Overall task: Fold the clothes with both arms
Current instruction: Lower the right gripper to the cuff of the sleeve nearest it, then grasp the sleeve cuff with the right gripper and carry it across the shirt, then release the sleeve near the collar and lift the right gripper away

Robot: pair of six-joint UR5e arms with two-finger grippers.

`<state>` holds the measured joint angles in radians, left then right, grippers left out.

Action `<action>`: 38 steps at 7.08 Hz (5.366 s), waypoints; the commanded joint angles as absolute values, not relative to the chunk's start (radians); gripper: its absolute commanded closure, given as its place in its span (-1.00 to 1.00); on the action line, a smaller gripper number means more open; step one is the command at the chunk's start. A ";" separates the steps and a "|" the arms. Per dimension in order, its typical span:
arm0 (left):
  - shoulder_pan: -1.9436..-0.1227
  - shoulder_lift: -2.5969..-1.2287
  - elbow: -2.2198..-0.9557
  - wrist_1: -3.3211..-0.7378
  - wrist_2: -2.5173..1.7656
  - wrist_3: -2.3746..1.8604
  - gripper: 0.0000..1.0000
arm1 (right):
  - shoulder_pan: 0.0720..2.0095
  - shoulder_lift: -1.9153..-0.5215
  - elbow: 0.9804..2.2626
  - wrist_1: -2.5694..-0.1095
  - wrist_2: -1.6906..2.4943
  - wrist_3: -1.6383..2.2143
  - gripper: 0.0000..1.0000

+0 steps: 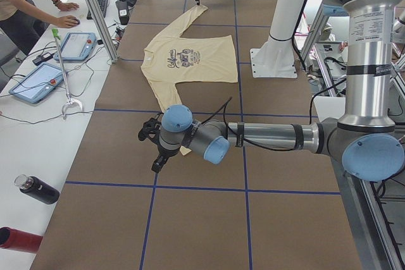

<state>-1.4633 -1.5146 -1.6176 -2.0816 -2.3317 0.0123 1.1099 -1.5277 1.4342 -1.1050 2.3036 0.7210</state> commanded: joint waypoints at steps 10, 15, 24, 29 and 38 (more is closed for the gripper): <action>-1.465 -1.505 -1.651 -2.077 -2.329 0.012 -1.00 | 1.112 -1.542 1.425 -1.111 2.295 0.721 -0.25; -1.465 -1.505 -1.651 -2.077 -2.330 0.012 -1.00 | 1.111 -1.537 1.407 -1.111 2.298 0.724 0.53; -1.465 -1.494 -1.658 -2.080 -2.333 0.012 -1.00 | 0.877 -1.048 1.621 -1.413 2.191 1.264 1.00; -1.463 -1.494 -1.658 -2.082 -2.333 0.012 -1.00 | 0.717 -0.485 1.100 -1.154 1.976 1.495 1.00; -1.131 -1.526 -1.546 -2.394 -2.315 -0.466 -0.93 | 0.644 -0.536 1.295 -1.322 1.858 1.733 -0.99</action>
